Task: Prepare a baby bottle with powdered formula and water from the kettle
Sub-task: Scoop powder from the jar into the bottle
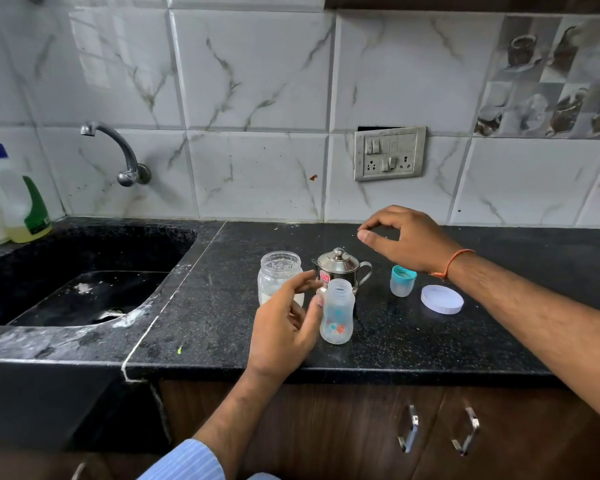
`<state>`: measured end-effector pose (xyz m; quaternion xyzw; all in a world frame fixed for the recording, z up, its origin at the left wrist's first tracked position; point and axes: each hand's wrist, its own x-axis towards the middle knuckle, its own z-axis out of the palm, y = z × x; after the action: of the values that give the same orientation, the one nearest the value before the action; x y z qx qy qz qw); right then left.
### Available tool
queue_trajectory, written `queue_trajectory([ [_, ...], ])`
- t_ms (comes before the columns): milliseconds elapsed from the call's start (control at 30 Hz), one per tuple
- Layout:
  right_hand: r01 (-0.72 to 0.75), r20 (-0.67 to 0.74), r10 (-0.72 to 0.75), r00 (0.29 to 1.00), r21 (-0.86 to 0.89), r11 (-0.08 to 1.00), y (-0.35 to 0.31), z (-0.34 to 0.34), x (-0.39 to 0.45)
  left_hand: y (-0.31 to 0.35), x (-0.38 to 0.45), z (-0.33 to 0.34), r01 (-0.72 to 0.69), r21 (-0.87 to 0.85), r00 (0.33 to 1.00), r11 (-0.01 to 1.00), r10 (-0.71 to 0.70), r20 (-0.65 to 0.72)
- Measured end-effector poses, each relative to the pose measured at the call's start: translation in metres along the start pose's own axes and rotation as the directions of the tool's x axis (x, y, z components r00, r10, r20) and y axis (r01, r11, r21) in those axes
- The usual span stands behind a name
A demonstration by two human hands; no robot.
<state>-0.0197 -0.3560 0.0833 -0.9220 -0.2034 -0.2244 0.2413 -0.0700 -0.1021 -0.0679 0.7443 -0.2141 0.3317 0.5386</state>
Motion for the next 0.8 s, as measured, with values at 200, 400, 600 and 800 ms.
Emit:
queue_trajectory([
  [200,0.164,0.124,-0.163,0.979,0.003,0.986,-0.051,0.026,0.011,-0.009,0.011,-0.024,0.126,0.220,0.945,0.967,-0.049,-0.323],
  [400,0.278,0.244,-0.255,0.936,-0.068,0.958,-0.078,0.052,0.025,-0.028,0.030,-0.051,0.426,0.296,0.897,0.855,-0.443,-0.011],
  [600,0.314,0.415,-0.239,0.878,-0.122,0.942,-0.093,0.062,0.025,-0.034,0.036,-0.045,0.429,0.354,0.878,0.831,-0.476,0.053],
  [800,0.330,0.471,-0.191,0.861,-0.233,0.915,-0.119,0.057,0.010,-0.027,0.030,-0.047,0.355,0.232,0.932,0.906,-0.362,-0.013],
])
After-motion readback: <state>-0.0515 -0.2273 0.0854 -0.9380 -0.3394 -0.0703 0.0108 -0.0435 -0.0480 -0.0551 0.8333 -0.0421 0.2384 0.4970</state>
